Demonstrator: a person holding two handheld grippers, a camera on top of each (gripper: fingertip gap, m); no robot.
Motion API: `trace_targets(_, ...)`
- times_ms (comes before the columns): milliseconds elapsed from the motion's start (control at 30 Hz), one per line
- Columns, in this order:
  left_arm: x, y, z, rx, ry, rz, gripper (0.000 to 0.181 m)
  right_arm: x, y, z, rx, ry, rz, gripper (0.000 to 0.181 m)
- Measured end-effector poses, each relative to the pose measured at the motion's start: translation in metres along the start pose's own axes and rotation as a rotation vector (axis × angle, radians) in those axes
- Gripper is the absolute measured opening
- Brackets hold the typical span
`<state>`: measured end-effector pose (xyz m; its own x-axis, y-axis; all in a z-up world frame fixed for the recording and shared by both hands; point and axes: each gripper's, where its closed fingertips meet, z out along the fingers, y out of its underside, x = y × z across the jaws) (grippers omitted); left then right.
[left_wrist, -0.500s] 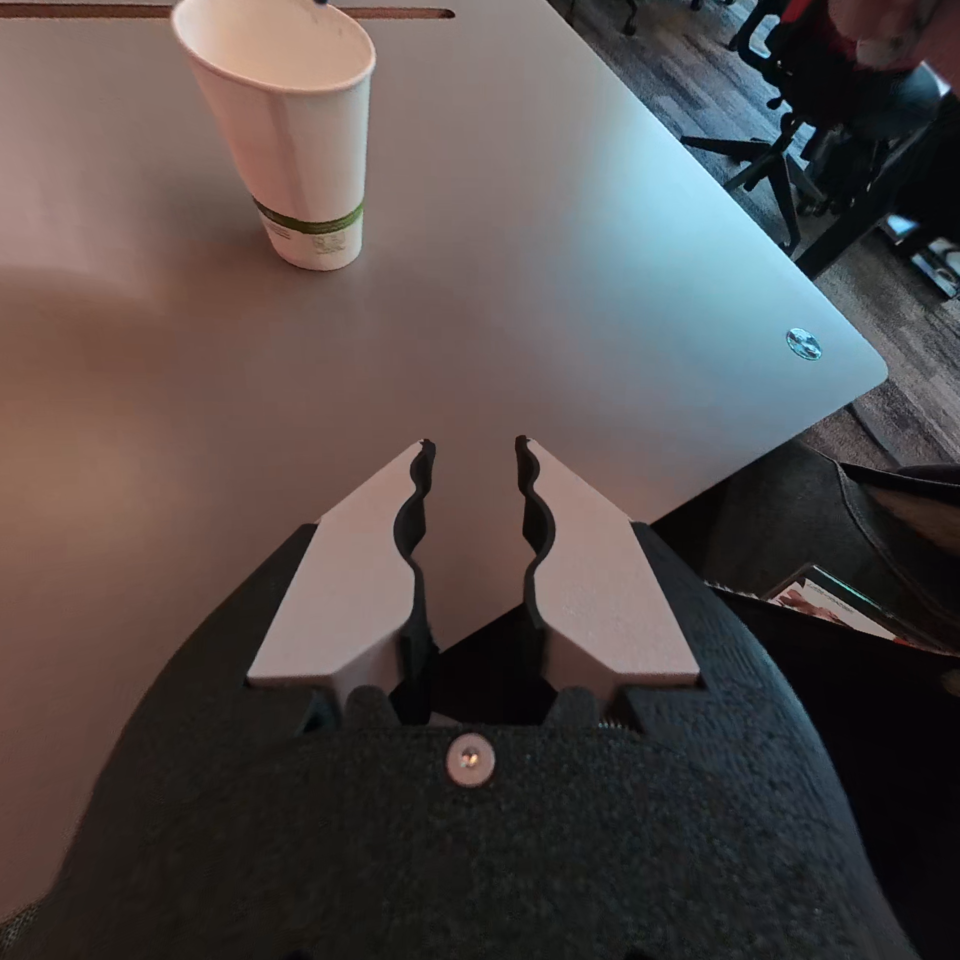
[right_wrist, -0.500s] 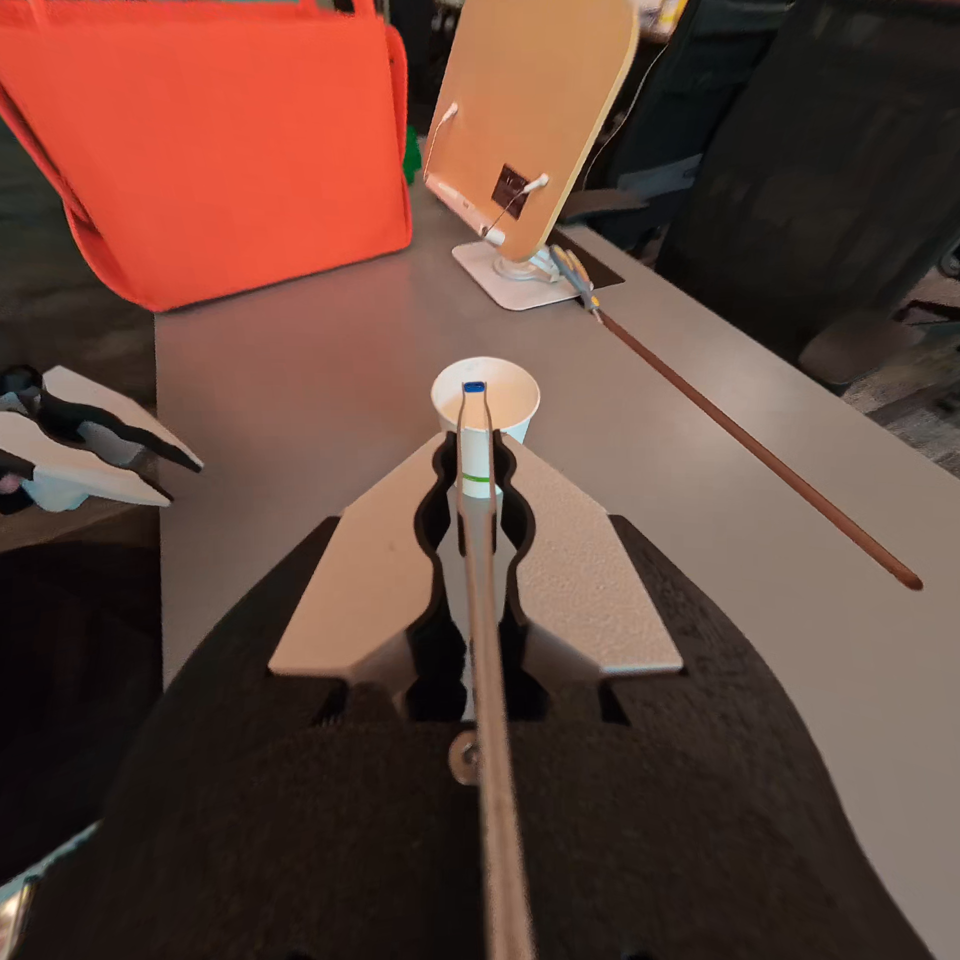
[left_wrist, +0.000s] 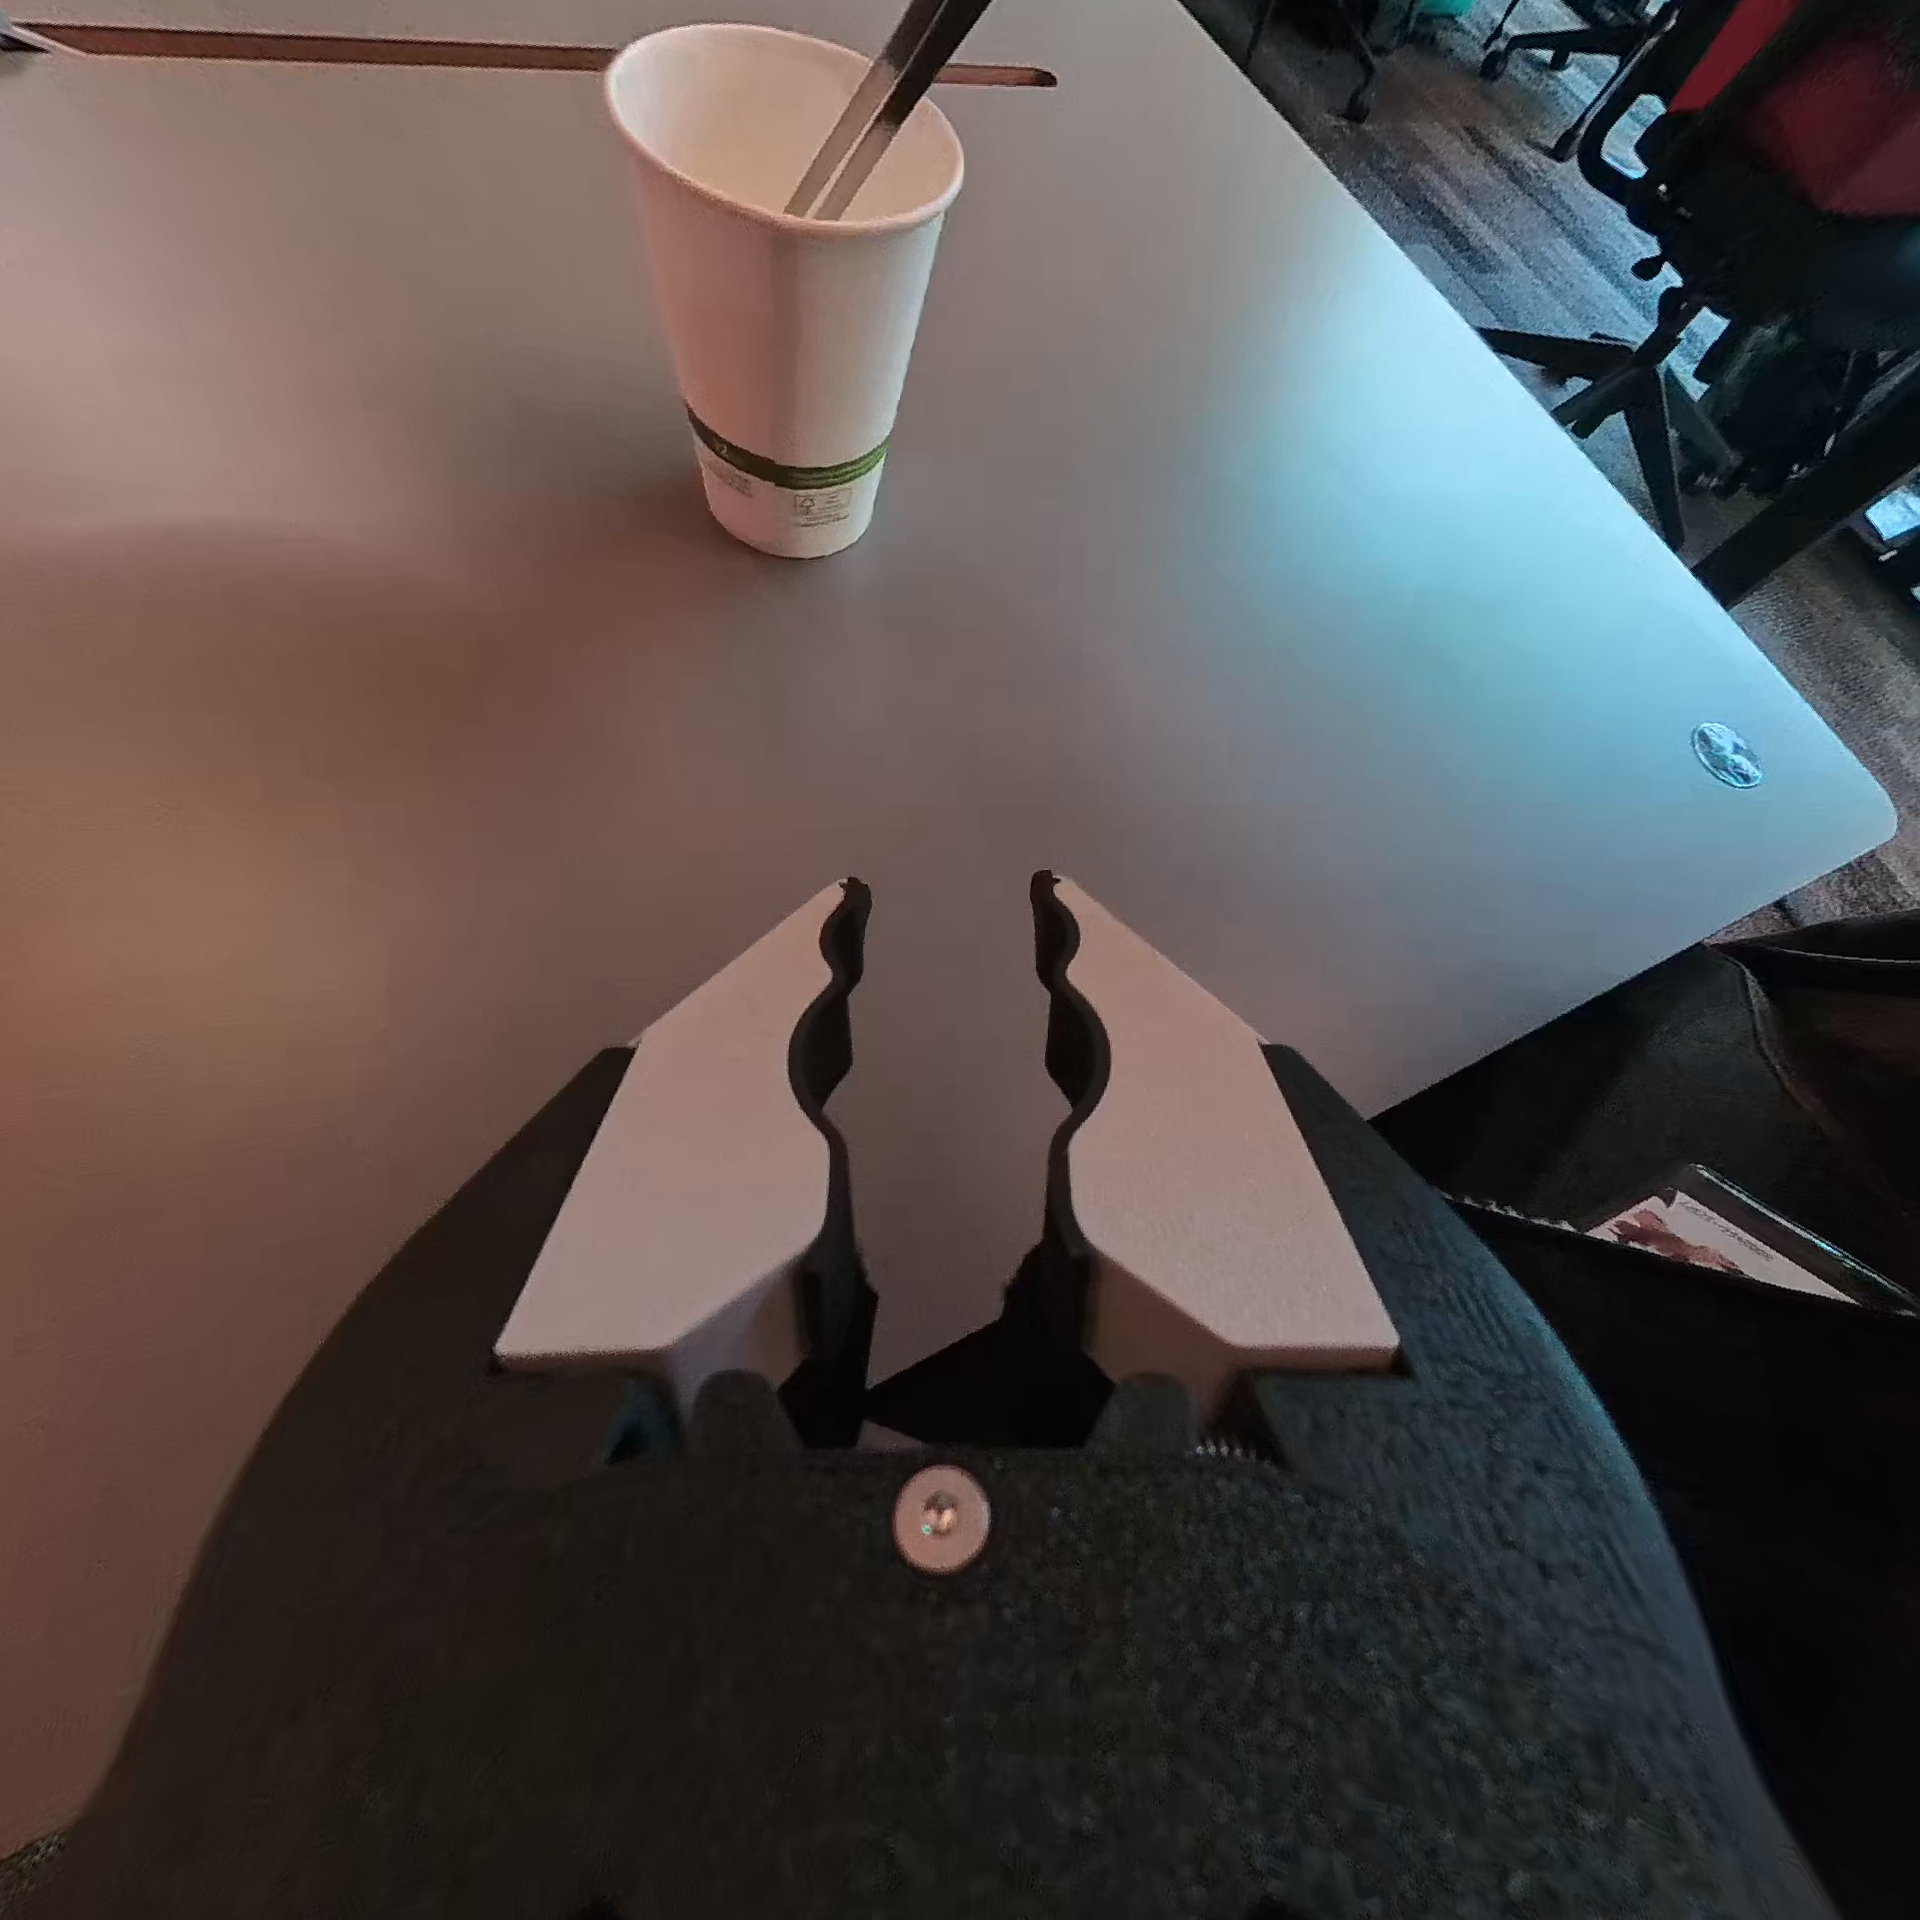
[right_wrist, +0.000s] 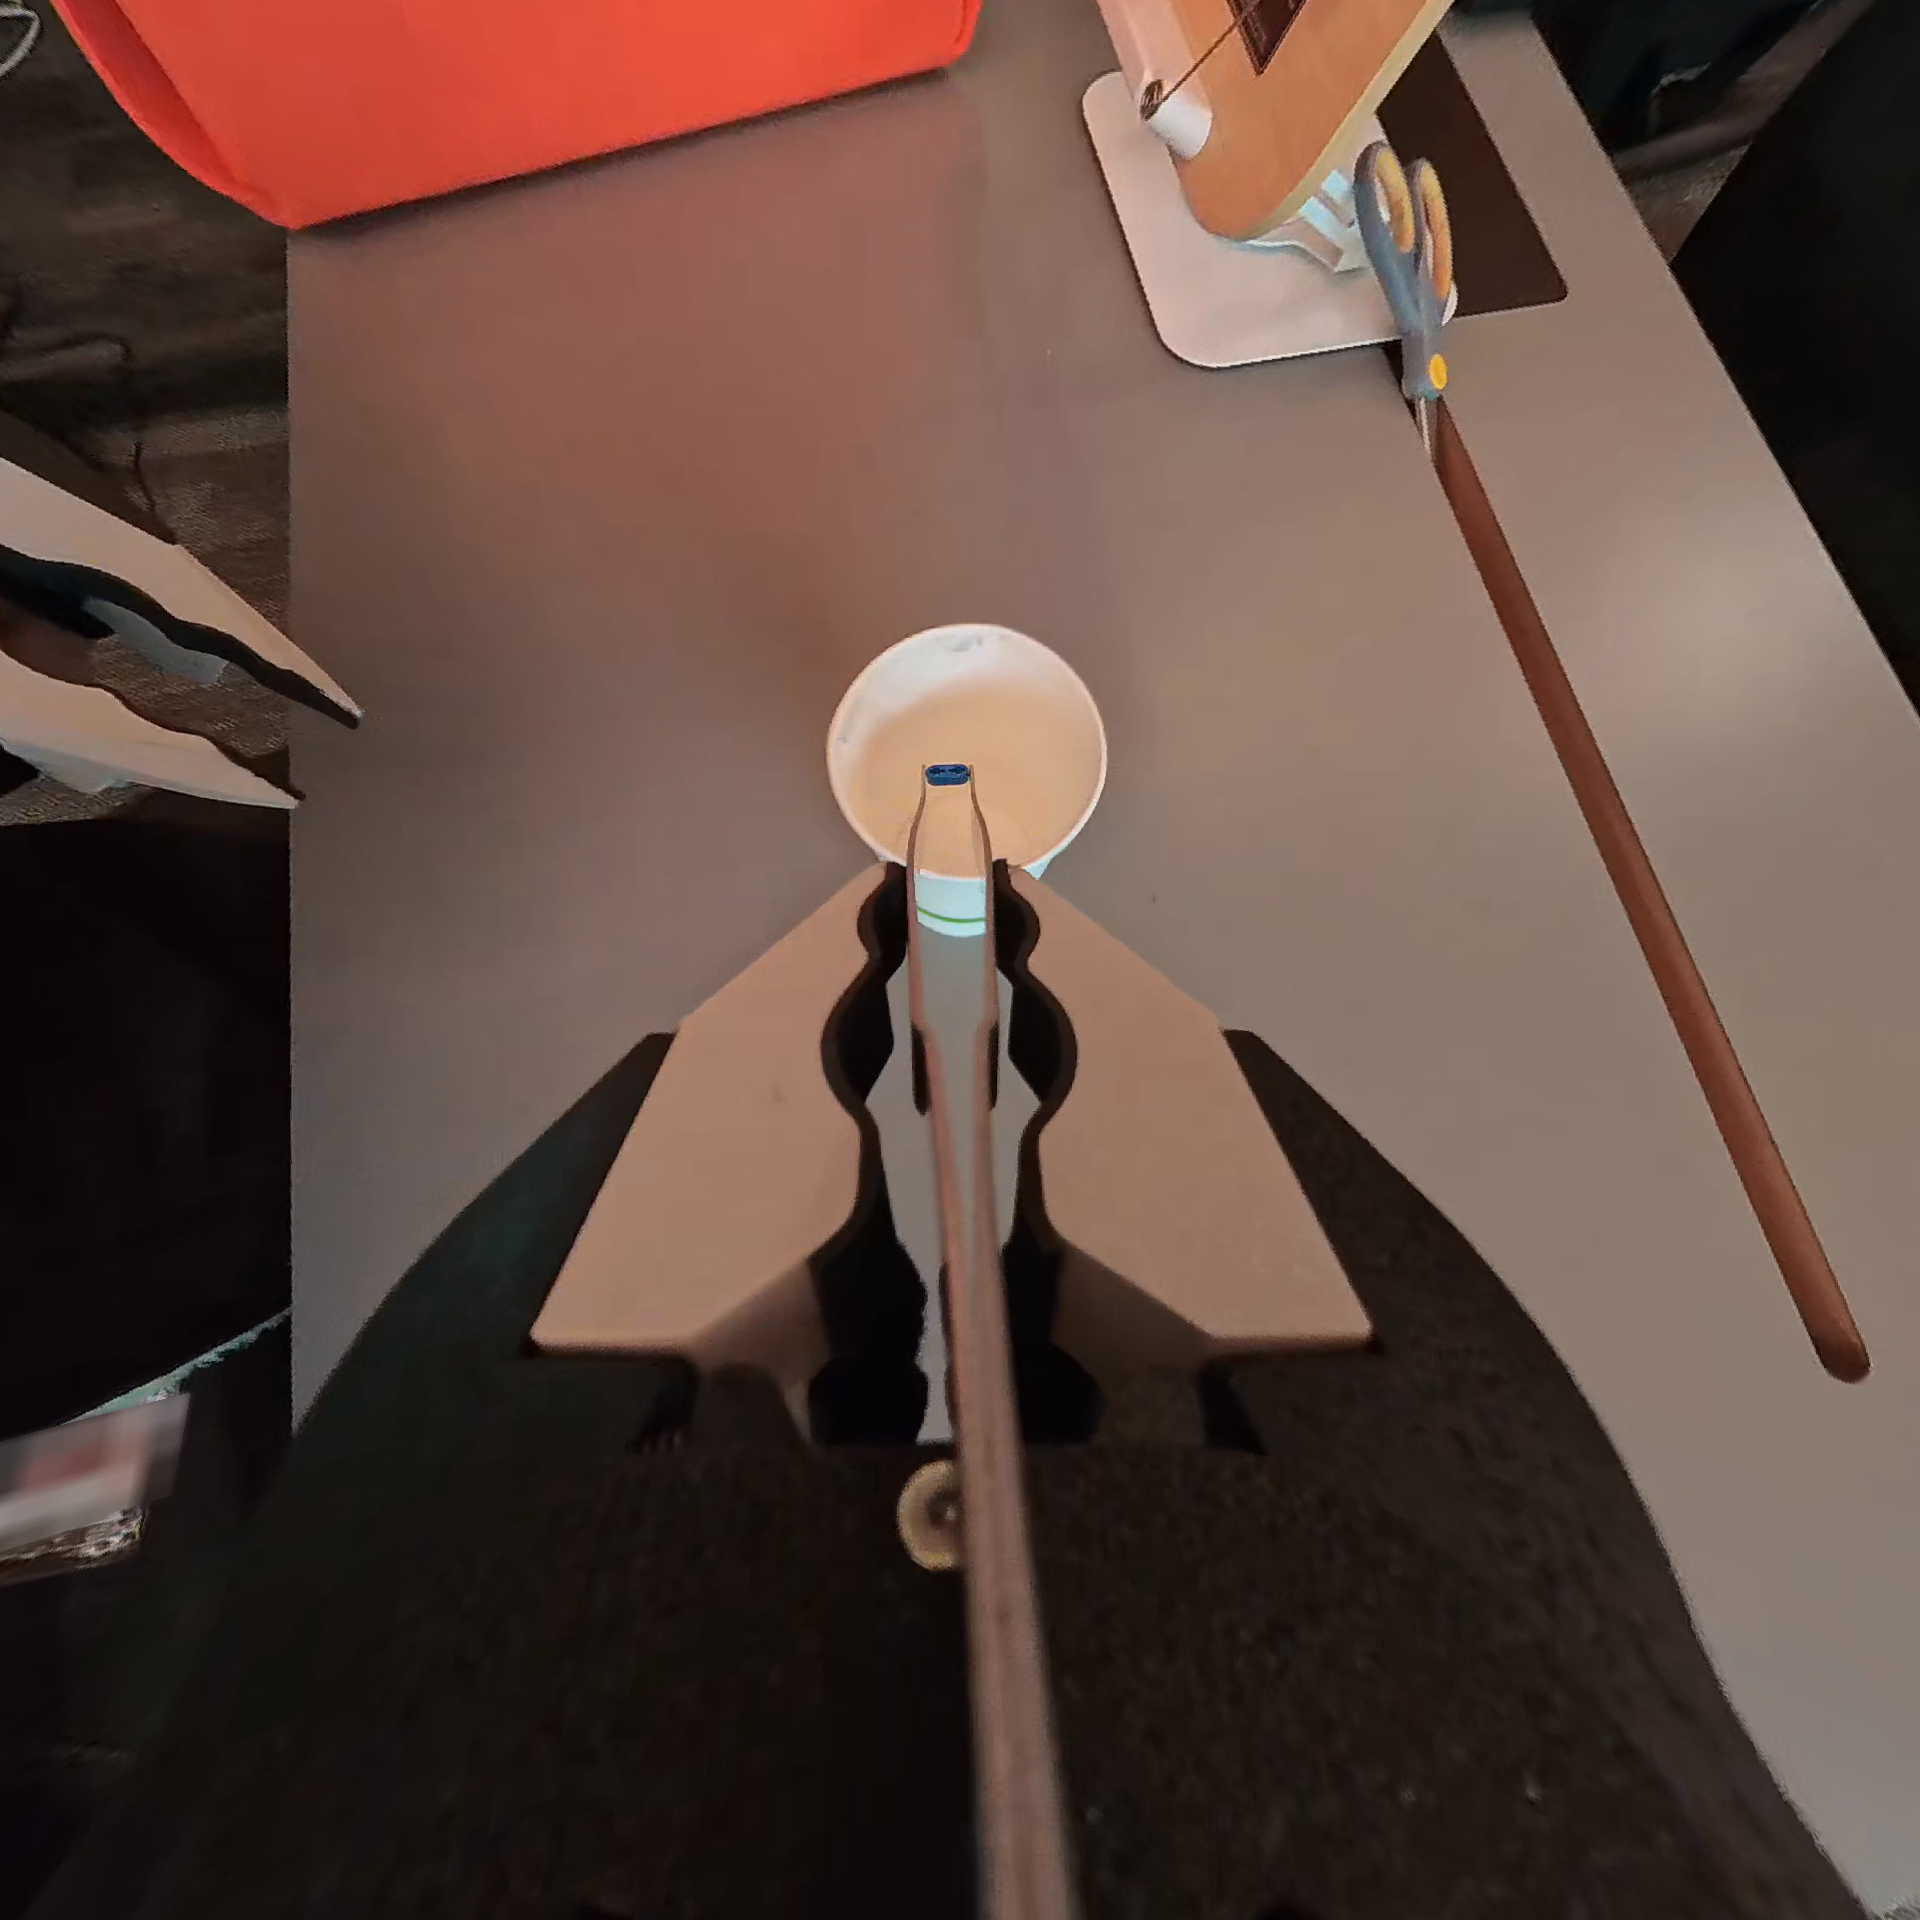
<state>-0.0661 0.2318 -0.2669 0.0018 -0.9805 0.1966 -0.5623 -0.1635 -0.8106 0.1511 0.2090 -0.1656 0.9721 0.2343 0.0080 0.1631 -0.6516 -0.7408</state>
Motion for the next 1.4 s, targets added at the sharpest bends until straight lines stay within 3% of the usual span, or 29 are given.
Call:
trace_targets(900, 0.004, 0.007, 0.005, -0.03, 0.024, 0.001, 0.033, 0.005, 0.003, -0.02, 0.06, 0.076, -0.004, 0.017)
trace_targets(1167, -0.002, 0.003, 0.001, -0.003, -0.024, 0.003, 0.033, -0.015, -0.005, -0.07, 0.215, 0.159, -0.002, 0.017)
trace_targets(1400, 0.004, -0.007, -0.012, 0.048, -0.042, -0.019, 0.033, -0.058, 0.029, -0.118, 0.351, 0.288, 0.043, 0.017)
